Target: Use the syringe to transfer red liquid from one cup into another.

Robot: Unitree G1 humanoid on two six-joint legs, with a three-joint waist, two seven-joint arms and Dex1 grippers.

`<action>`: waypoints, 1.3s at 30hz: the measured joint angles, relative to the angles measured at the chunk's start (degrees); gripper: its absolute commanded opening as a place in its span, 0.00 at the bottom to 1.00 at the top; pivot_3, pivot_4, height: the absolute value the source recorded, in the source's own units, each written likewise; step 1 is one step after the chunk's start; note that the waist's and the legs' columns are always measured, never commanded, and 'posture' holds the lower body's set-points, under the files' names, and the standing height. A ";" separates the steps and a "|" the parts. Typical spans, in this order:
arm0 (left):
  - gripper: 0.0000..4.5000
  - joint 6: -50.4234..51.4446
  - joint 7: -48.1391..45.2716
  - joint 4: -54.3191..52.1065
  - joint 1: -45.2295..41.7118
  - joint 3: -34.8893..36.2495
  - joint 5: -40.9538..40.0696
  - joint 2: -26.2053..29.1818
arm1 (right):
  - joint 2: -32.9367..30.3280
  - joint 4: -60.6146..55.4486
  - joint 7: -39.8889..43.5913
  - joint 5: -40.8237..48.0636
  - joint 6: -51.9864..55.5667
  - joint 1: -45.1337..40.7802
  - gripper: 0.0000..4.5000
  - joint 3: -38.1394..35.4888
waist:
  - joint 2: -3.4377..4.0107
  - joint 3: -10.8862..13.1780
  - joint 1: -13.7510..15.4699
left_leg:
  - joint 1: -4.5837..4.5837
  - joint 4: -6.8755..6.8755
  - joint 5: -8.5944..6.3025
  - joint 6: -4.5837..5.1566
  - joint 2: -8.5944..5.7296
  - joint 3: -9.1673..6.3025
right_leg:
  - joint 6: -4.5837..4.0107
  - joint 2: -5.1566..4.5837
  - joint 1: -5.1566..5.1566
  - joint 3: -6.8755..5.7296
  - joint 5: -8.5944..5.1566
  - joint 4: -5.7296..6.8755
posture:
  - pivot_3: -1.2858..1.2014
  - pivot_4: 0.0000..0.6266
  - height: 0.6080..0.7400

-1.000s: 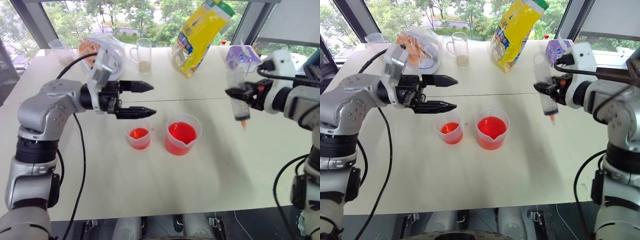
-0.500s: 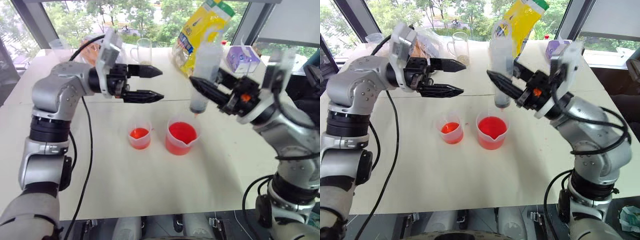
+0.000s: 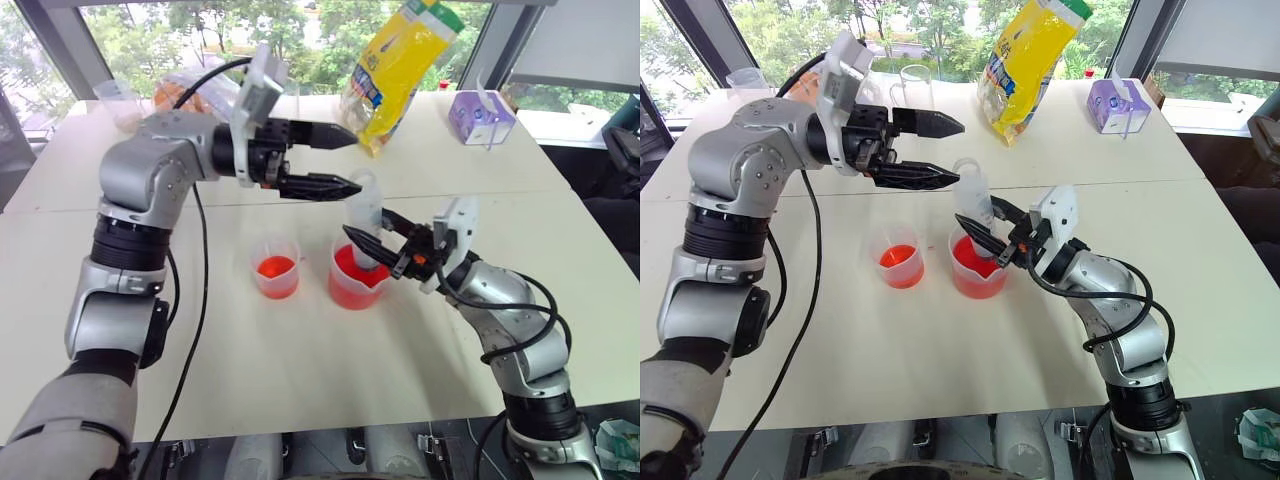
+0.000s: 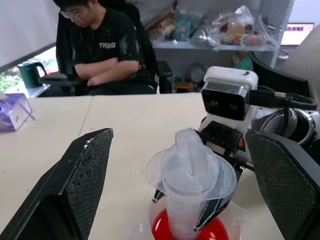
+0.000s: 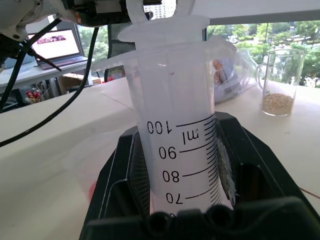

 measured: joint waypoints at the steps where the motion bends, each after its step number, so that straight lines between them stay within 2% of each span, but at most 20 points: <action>1: 0.96 -0.05 0.04 -0.14 0.01 -0.14 0.09 -0.03 | 0.00 0.00 0.00 -0.03 -0.14 0.00 0.32 0.04 | 0.00 0.00 0.01 | 0.00 0.00 0.00 0.00 0.00 0.00 | 0.00 0.00 0.00 0.00 0.00 0.00 | 0.52 0.24 1.00; 9: 0.96 -0.28 1.31 -0.56 2.24 -2.78 2.59 -2.33 | -0.30 0.00 0.03 -0.71 -0.62 0.05 0.32 1.17 | 0.00 0.00 0.06 | 0.00 0.00 0.00 0.00 0.00 -0.01 | 0.00 0.00 0.01 0.00 0.00 0.00 | 0.52 0.24 1.00; 12: 0.79 -0.20 1.34 -0.56 2.23 -2.80 2.59 -2.50 | -0.49 0.00 0.03 -1.07 -0.62 0.05 0.32 1.17 | 0.00 0.00 0.03 | 0.00 0.00 0.00 0.00 0.00 -0.01 | 0.00 0.00 0.01 0.00 0.00 0.00 | 0.52 0.24 1.00; 16: 0.36 0.23 1.17 -0.60 2.23 -2.77 2.15 -3.52 | -0.53 0.04 -0.62 -1.57 -0.60 0.02 0.32 0.78 | 0.00 0.00 0.06 | 0.00 0.00 0.00 0.00 0.00 -0.01 | 0.00 0.00 0.01 0.00 0.00 0.00 | 0.52 0.24 1.00; 17: 0.31 0.31 1.19 -0.60 2.23 -2.72 2.13 -3.51 | -0.54 0.04 -0.63 -1.61 -0.61 0.02 0.32 0.79 | 0.00 0.00 0.05 | 0.00 0.00 0.00 0.00 -0.01 -0.01 | 0.00 0.00 0.01 0.00 0.00 0.00 | 0.52 0.24 1.00; 39: 0.31 2.57 2.20 -0.53 0.91 -2.05 0.84 -3.89 | -1.12 -0.05 -0.47 1.26 0.81 0.12 0.32 0.50 | 0.00 0.00 0.06 | 0.00 0.00 0.00 0.00 -0.01 -0.01 | 0.00 0.00 0.01 0.00 0.00 0.00 | 0.52 0.24 1.00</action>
